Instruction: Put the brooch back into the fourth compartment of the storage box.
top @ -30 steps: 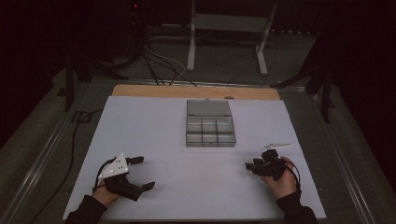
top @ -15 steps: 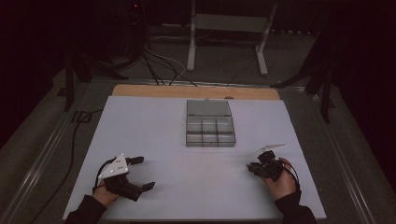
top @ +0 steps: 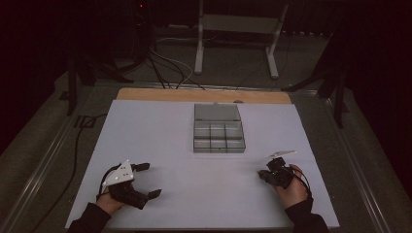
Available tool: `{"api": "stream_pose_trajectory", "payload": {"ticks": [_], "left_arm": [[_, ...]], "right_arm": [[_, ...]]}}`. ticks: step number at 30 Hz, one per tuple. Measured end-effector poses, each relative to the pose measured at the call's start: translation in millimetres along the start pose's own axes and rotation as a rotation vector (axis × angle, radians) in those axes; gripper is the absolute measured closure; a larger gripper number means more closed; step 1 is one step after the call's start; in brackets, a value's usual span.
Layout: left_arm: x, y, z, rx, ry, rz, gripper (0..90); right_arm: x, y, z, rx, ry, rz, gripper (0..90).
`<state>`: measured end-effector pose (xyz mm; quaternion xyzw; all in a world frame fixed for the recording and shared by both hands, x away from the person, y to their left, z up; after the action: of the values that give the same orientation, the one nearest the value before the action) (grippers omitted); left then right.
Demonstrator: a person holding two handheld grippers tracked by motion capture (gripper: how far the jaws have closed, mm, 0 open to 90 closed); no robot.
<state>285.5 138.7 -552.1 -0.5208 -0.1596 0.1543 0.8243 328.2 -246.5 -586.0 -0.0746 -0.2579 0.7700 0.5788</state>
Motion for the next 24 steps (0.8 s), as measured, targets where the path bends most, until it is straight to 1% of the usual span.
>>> {"api": "stream_pose_trajectory", "payload": {"ticks": [6, 9, 13, 16, 21, 24], "left_arm": [[0.0, 0.1, -0.2, 0.002, 0.001, 0.0, 1.2], [-0.4, 0.3, -0.2, 0.003, -0.001, -0.003, 1.2], [0.1, 0.3, -0.3, 0.003, -0.001, 0.002, 1.2], [-0.6, 0.4, -0.6, 0.006, 0.0, -0.003, 1.2], [-0.8, 0.7, -0.8, 0.008, 0.001, -0.004, 1.2], [-0.4, 0.4, -0.9, 0.006, 0.0, 0.0, 1.2]], "right_arm": [[-0.3, -4.2, 7.4, -0.028, -0.01, -0.01, 85.0], [0.2, -4.4, 8.9, -0.031, -0.02, -0.014, 85.0], [3.0, -3.7, 9.3, -0.027, -0.027, -0.006, 85.0], [5.0, -3.0, 9.4, -0.025, -0.032, -0.002, 85.0], [8.5, -4.2, 12.0, -0.034, -0.046, -0.005, 85.0], [10.5, -4.1, 12.1, -0.03, -0.048, 0.006, 85.0]]}}
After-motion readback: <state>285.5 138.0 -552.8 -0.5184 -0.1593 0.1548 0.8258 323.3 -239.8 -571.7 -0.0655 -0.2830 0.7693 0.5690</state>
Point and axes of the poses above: each handheld gripper's, and its own axes: z roughly backward along the jaws, y roughly out of its underside, x roughly to its left, the point moved 9 cm from there along -z, roughly forward along the jaws, and after that the axes turned 12 degrees about -z, right-handed, at the moved point
